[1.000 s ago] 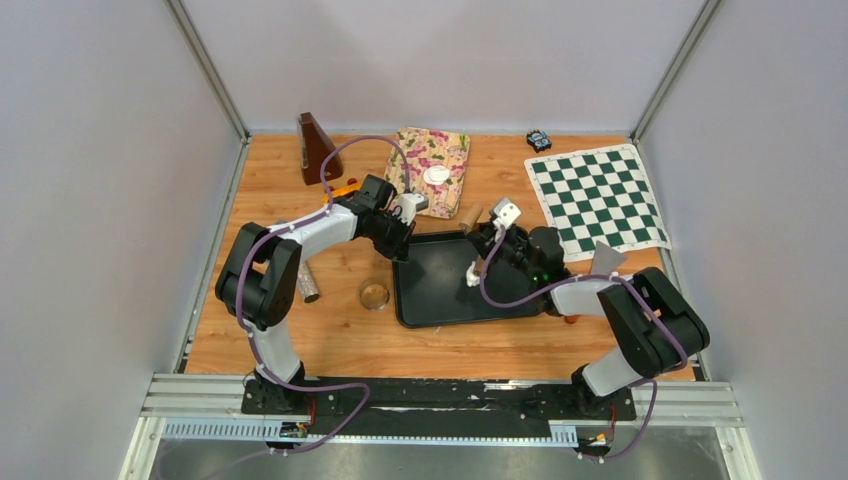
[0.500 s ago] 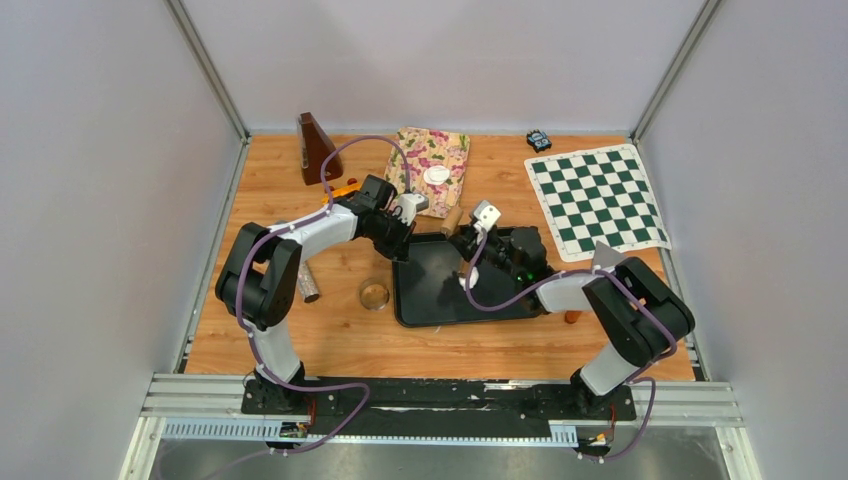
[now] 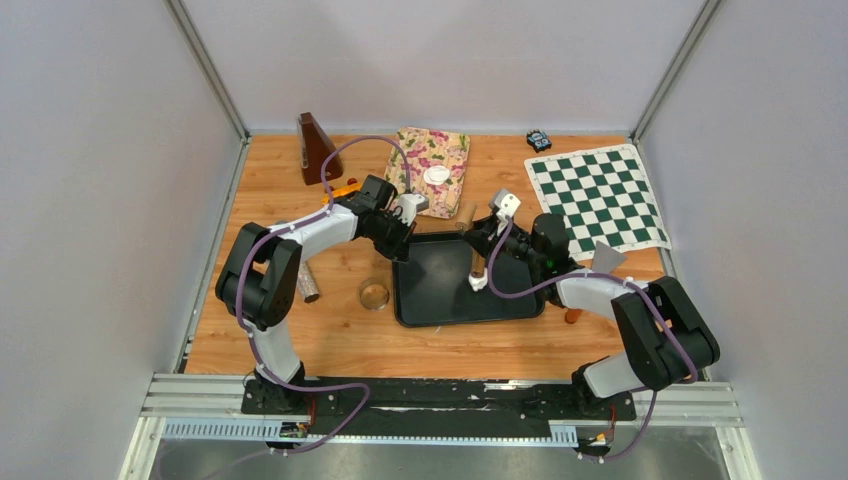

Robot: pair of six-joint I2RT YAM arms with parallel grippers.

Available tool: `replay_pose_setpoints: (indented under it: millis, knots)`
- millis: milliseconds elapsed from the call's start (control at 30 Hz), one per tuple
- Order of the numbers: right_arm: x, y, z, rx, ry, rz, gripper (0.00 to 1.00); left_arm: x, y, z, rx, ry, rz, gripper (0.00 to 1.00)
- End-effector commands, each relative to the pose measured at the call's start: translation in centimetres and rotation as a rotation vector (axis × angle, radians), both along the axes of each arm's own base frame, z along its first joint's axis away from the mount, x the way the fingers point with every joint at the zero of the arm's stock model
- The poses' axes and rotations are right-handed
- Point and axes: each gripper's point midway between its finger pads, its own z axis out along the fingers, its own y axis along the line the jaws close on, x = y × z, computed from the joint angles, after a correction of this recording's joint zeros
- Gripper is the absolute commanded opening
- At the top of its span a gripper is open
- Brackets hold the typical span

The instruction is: Roll out the dumpling wrappers from the dough

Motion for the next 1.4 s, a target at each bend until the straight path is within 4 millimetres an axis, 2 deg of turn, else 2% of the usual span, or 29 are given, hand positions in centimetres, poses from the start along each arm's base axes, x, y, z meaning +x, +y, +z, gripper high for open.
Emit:
replay_pose_setpoints:
  millis: [0,133,267,333,600,800,1200,1367]
  knots:
    - [-0.7,1.1,2.3,0.027,-0.066,0.083,0.0,0.9,-0.9,1.2,-0.014,-0.043,-0.024,0.0]
    - [-0.9,1.4,0.1,-0.04,-0.096,0.061,0.0,0.8,-0.9,1.1,-0.01,-0.044,-0.028,0.0]
    - [-2.1,1.6,-2.8,-0.085,-0.027,0.111,0.0,0.8,-0.9,1.2,-0.01,-0.047,-0.03,0.0]
    - [-2.3,1.8,-3.4,-0.1,-0.024,0.121,0.0,0.7,-0.9,1.2,-0.012,-0.046,-0.031,0.0]
    - [-2.5,4.6,-4.3,-0.111,-0.021,0.15,0.0,0.7,-1.0,1.4,-0.015,-0.047,-0.03,0.0]
    - [-2.5,6.0,-3.7,-0.105,-0.038,0.163,0.0,0.7,-1.0,1.5,-0.016,-0.048,-0.03,0.0]
    - [-3.1,3.0,-4.8,-0.208,-0.051,0.146,0.0,0.7,-1.0,1.5,-0.016,-0.046,-0.03,0.0]
    - [-3.3,2.6,-4.7,-0.215,-0.072,0.147,0.0,0.7,-1.0,1.6,-0.016,-0.046,-0.028,0.0]
